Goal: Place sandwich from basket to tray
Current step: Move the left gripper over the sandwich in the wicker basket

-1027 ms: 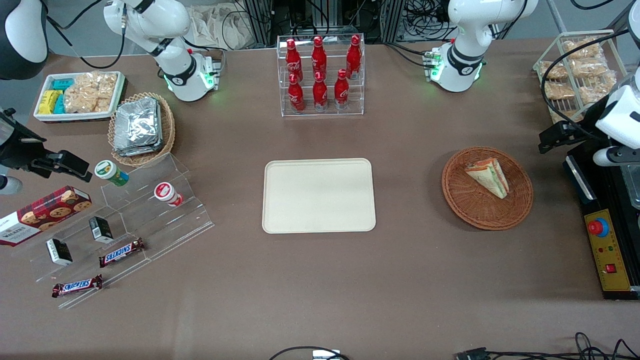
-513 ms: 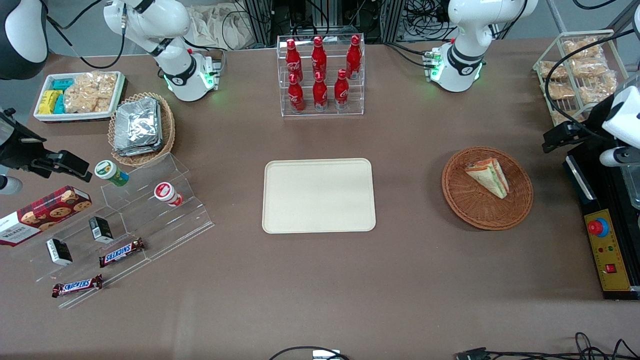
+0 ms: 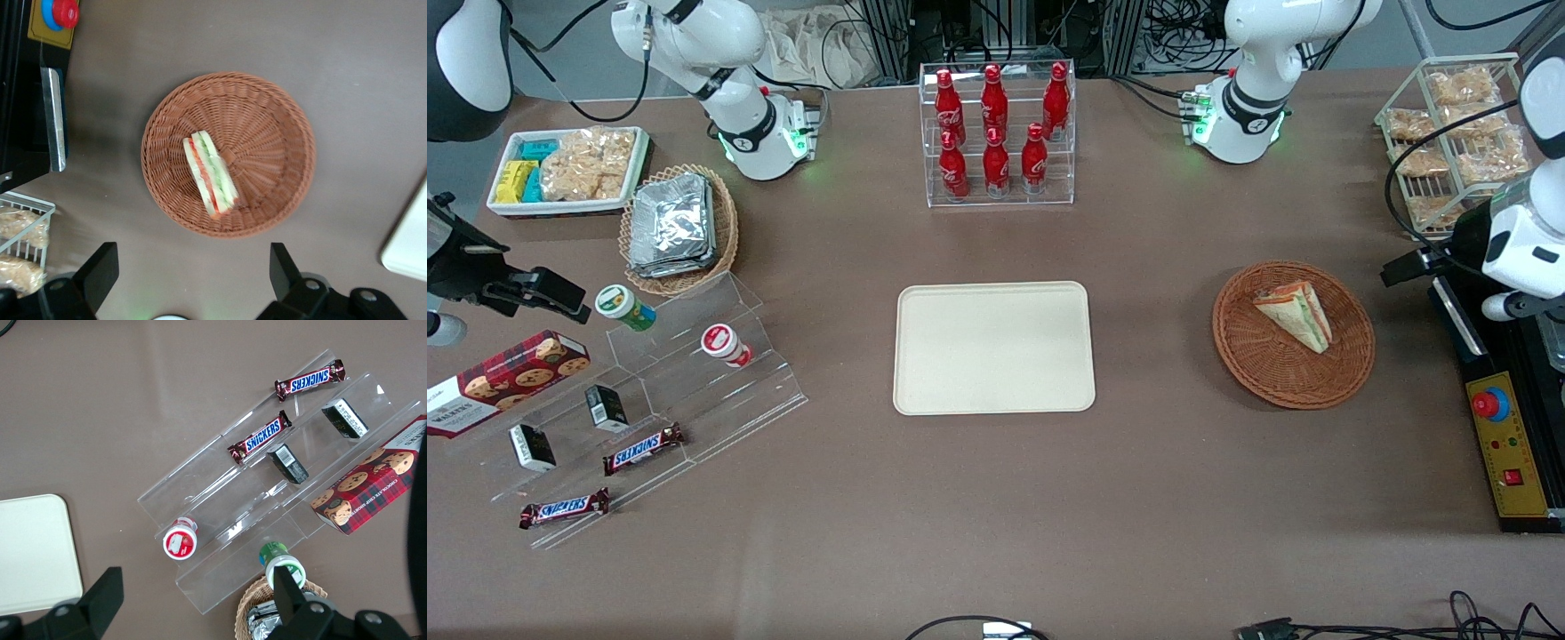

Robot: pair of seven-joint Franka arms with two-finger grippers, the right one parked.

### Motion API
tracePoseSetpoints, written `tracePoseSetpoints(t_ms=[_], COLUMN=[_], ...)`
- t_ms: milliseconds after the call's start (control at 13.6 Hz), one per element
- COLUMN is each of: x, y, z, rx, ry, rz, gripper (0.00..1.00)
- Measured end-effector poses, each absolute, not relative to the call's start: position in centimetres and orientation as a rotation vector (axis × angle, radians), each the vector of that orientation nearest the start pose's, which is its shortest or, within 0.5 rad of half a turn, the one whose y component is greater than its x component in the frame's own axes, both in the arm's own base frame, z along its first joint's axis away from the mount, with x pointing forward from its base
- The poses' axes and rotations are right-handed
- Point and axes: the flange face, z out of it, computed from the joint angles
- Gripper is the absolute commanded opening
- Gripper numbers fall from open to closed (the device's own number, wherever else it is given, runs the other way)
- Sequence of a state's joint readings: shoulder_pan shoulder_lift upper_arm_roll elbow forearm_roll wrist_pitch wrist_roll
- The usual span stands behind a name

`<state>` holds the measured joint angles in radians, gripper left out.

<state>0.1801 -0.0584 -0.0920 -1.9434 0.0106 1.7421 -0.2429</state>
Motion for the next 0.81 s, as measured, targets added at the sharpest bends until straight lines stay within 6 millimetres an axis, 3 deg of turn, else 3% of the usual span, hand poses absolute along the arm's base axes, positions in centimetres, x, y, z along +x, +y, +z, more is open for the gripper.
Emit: tracePoseSetpoints(t_ms=[293, 807], x=[49.8, 47.4], y=[4.4, 3.8], z=[43.0, 36.5], rx=[-3.016, -2.950], ry=[-0.706, -0.950], rz=[0.193, 0.127], gripper=[1.00, 1.00])
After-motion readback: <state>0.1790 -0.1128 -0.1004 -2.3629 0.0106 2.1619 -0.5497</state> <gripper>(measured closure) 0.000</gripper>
